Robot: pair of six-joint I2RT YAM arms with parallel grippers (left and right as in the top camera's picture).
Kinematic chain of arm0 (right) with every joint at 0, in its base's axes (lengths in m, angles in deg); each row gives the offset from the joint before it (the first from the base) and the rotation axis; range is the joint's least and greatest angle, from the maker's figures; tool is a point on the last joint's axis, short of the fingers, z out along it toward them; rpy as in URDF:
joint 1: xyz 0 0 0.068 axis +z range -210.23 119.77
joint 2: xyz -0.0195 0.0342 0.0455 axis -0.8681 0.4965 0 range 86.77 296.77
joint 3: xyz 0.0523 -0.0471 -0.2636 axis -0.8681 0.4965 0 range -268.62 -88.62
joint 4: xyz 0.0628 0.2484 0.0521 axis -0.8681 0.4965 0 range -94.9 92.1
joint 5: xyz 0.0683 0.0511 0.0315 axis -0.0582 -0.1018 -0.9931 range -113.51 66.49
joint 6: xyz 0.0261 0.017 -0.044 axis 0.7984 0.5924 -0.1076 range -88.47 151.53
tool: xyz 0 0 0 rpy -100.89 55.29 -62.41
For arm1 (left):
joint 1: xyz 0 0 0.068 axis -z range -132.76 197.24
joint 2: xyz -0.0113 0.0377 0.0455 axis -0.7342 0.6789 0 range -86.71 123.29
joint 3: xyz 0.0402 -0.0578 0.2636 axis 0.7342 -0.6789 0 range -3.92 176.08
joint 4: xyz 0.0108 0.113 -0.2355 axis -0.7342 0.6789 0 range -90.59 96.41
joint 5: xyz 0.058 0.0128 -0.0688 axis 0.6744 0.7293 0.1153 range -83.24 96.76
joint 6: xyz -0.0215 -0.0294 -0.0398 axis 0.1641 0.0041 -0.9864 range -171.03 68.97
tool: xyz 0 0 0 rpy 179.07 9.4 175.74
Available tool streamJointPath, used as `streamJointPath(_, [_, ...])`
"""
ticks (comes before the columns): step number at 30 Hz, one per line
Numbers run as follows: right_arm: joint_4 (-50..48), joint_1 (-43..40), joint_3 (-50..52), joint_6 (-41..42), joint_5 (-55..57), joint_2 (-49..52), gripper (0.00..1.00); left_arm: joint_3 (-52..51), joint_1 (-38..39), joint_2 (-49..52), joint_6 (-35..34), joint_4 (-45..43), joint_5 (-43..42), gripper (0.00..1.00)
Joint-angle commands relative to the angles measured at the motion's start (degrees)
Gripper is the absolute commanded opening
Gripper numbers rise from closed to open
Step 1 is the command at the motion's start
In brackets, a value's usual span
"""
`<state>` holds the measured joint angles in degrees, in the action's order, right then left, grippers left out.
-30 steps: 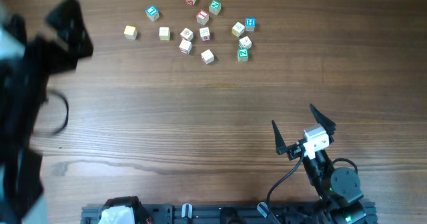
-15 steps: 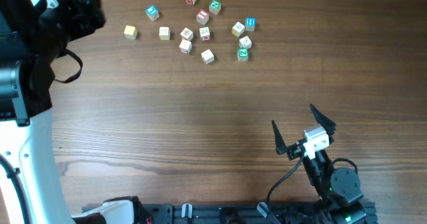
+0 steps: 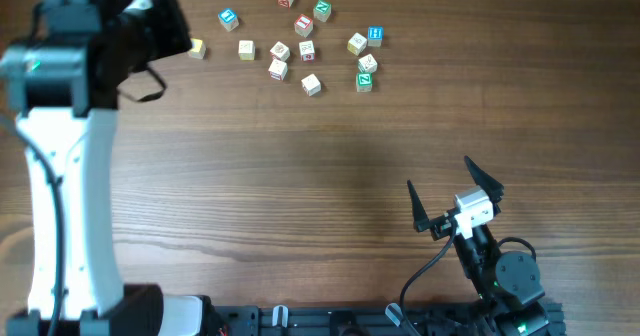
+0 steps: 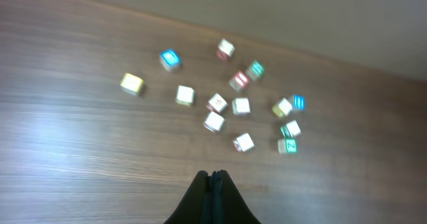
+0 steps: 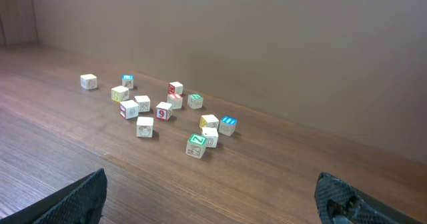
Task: Form a horizontal line
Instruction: 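Raise the left arm and reach toward the block cluster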
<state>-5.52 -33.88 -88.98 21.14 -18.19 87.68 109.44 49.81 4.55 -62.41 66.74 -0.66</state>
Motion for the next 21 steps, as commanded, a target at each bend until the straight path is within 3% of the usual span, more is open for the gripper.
streamJointPath(1, [-0.20, 0.02, 0.04, -0.11, -0.24, -0.26, 1.00, 0.92, 2.93, 5.55, -0.90, 0.59, -0.68, 0.06])
streamJointPath(2, [-0.20, 0.02, 0.04, -0.11, -0.24, -0.26, 1.00, 0.90, 3.58, 7.06, -2.27, 0.68, -0.68, 0.13])
streamJointPath(3, [-0.20, 0.02, 0.04, -0.13, -0.24, -0.26, 1.00, 0.90, 4.76, 9.38, -2.54, 0.76, -0.66, 0.59])
streamJointPath(5, [-0.20, 0.02, 0.04, -0.15, -0.24, -0.26, 1.00, 0.90, 6.05, 12.37, -2.56, 0.83, -0.68, 0.94])
streamJointPath(6, [-0.20, 0.02, 0.04, -0.13, -0.24, -0.26, 1.00, 0.90, 6.40, 13.38, -2.56, 0.63, -0.68, 0.99])
streamJointPath(13, [-0.20, 0.02, 0.04, -0.15, -0.24, -0.26, 1.00, 0.87, 8.09, 20.39, -2.60, -0.37, -0.48, 1.00])
streamJointPath(17, [-0.20, 0.02, 0.04, -0.11, -0.24, -0.26, 1.00, 0.87, 8.33, 24.06, -4.33, -1.42, -0.42, 0.93])
streamJointPath(19, [-0.20, 0.02, 0.04, -0.13, -0.24, -0.26, 1.00, 0.87, 8.74, 26.16, -4.33, -2.08, -0.44, 0.86])
streamJointPath(21, [-0.20, 0.02, 0.04, -0.11, -0.24, -0.26, 1.00, 0.87, 9.42, 29.31, -4.55, -4.07, -0.44, 0.61])
